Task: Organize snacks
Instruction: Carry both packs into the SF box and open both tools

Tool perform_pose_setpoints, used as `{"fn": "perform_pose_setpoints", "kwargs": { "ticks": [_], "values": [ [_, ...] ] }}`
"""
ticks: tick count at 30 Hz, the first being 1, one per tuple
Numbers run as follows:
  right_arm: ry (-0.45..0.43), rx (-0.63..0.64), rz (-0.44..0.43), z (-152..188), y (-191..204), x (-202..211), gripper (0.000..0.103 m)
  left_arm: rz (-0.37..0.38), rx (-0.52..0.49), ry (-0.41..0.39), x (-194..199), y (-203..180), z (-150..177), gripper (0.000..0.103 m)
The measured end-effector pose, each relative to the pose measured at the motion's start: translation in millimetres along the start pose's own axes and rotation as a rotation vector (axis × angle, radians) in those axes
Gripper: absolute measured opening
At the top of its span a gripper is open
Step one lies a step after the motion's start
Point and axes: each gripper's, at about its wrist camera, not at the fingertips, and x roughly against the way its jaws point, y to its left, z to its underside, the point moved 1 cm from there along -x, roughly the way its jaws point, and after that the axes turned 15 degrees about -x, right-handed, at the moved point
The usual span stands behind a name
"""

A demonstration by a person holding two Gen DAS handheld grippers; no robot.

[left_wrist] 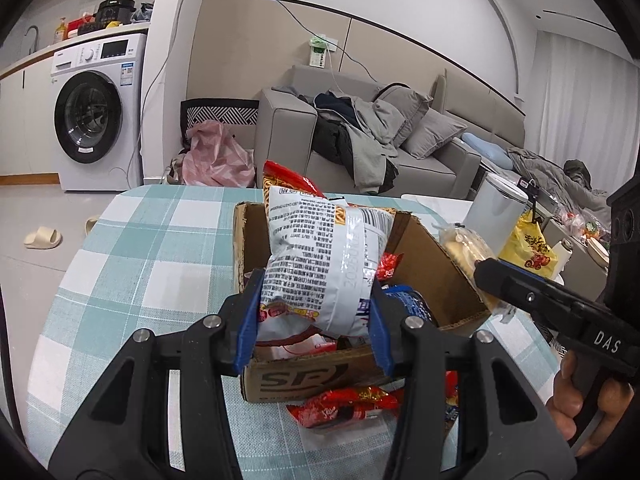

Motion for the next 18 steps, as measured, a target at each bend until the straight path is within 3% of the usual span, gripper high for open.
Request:
{"fn": "perform_pose_setpoints", "kwargs": {
  "ticks": [18],
  "values": [
    [0.019,-0.061,0.022,-1.7,-6.7,-42.5,0.058,-0.005,-0.043,0.009,-29.3,-10.5,1.0,0.044]
  ]
}}
